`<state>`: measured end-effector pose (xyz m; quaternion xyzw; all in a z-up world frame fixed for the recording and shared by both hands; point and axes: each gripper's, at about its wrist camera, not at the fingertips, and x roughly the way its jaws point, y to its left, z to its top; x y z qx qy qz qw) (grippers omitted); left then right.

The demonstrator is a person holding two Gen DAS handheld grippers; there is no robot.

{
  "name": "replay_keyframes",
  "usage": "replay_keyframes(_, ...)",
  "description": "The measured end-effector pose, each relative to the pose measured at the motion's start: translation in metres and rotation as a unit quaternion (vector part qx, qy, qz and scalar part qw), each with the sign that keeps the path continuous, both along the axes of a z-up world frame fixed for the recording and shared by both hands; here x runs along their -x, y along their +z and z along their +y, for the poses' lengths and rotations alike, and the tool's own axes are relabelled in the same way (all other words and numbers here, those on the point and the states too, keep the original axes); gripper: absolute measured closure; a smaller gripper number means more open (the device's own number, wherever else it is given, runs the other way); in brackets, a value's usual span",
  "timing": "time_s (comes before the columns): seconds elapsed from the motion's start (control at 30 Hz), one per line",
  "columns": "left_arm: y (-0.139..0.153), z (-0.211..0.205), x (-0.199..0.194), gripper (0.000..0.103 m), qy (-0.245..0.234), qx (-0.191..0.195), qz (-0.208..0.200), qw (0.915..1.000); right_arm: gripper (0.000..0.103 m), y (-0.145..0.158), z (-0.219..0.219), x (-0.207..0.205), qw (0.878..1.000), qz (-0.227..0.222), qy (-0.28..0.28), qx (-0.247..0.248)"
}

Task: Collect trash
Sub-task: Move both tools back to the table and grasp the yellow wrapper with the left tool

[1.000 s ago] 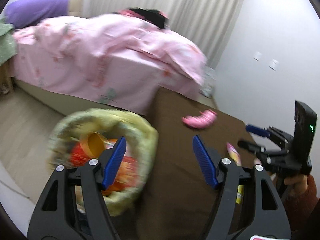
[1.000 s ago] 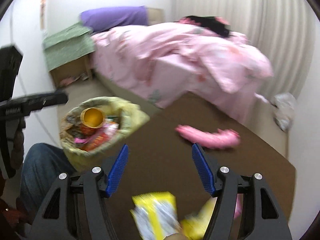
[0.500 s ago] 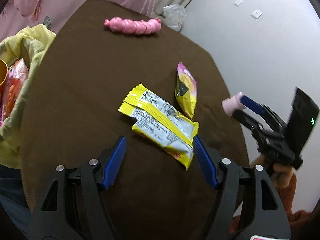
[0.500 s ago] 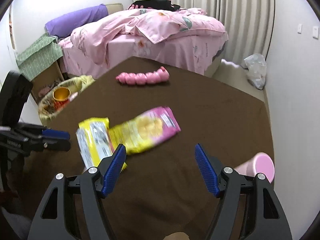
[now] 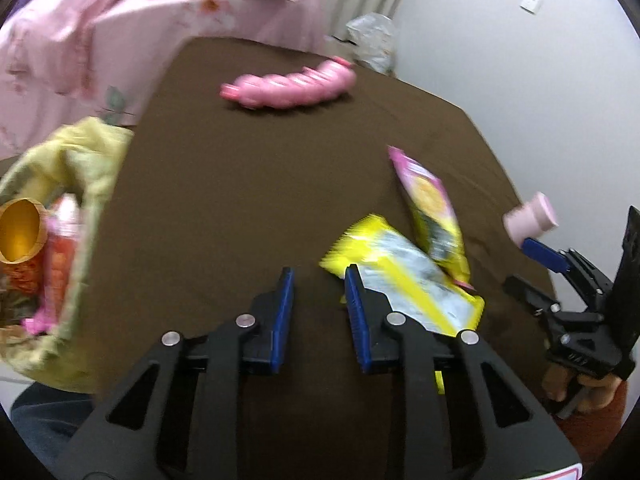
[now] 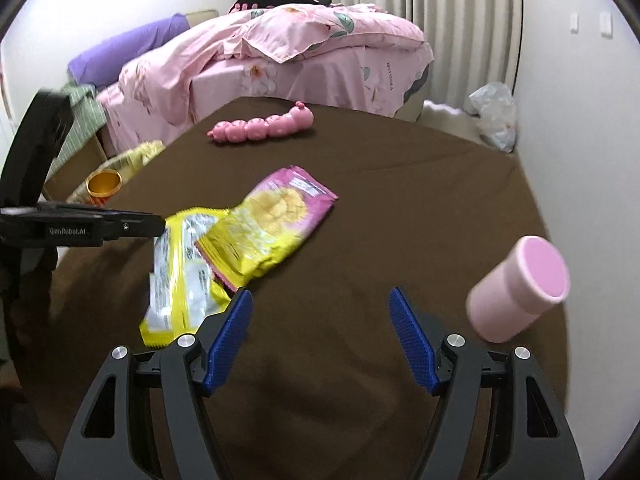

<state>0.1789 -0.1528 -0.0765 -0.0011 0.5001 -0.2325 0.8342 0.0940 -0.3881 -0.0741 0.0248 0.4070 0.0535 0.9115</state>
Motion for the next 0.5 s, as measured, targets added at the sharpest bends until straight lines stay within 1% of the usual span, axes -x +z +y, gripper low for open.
replay_keyframes(0.03, 0.001, 0.006, -0.002, 0.078, 0.008, 0.001, -0.001, 1.0000, 0.036, 0.000, 0.002, -0.005, 1.000, 0.001, -0.001, -0.007)
replay_keyframes(0.1, 0.004, 0.019, -0.002, 0.077, 0.021, 0.016, 0.005, 0.9996, 0.036, -0.003, 0.005, -0.019, 1.000, 0.008, -0.005, -0.027)
replay_keyframes(0.13, 0.005, 0.023, -0.001, 0.077, 0.025, 0.018, 0.005, 0.9995, 0.036, -0.005, 0.006, -0.028, 0.999, 0.017, -0.012, -0.037)
replay_keyframes(0.17, 0.007, 0.025, 0.002, 0.074, 0.028, 0.013, 0.001, 0.9995, 0.036, -0.007, 0.008, -0.037, 0.998, 0.026, -0.014, -0.048)
replay_keyframes(0.27, 0.013, 0.025, 0.013, 0.072, 0.024, 0.000, -0.011, 0.9996, 0.036, -0.016, 0.008, -0.062, 0.996, 0.036, -0.019, -0.084)
replay_keyframes(0.33, 0.016, 0.022, 0.019, 0.071, 0.020, -0.003, -0.015, 0.9997, 0.036, -0.023, 0.007, -0.076, 0.994, 0.052, -0.030, -0.095)
replay_keyframes(0.37, 0.018, 0.021, 0.022, 0.071, 0.019, -0.005, -0.018, 0.9997, 0.036, -0.021, 0.010, -0.079, 0.995, 0.043, -0.028, -0.089)
replay_keyframes(0.43, 0.022, 0.018, 0.028, 0.070, 0.015, -0.007, -0.023, 0.9996, 0.041, -0.021, 0.021, -0.084, 0.997, 0.047, -0.007, -0.066)
replay_keyframes(0.47, 0.023, 0.017, 0.031, 0.070, 0.013, -0.006, -0.023, 0.9996, 0.050, -0.022, 0.026, -0.085, 0.998, 0.046, -0.001, -0.053)
replay_keyframes(0.5, 0.025, 0.016, 0.033, 0.070, 0.011, -0.003, -0.023, 0.9997, 0.057, -0.022, 0.034, -0.084, 0.999, 0.041, 0.008, -0.025)
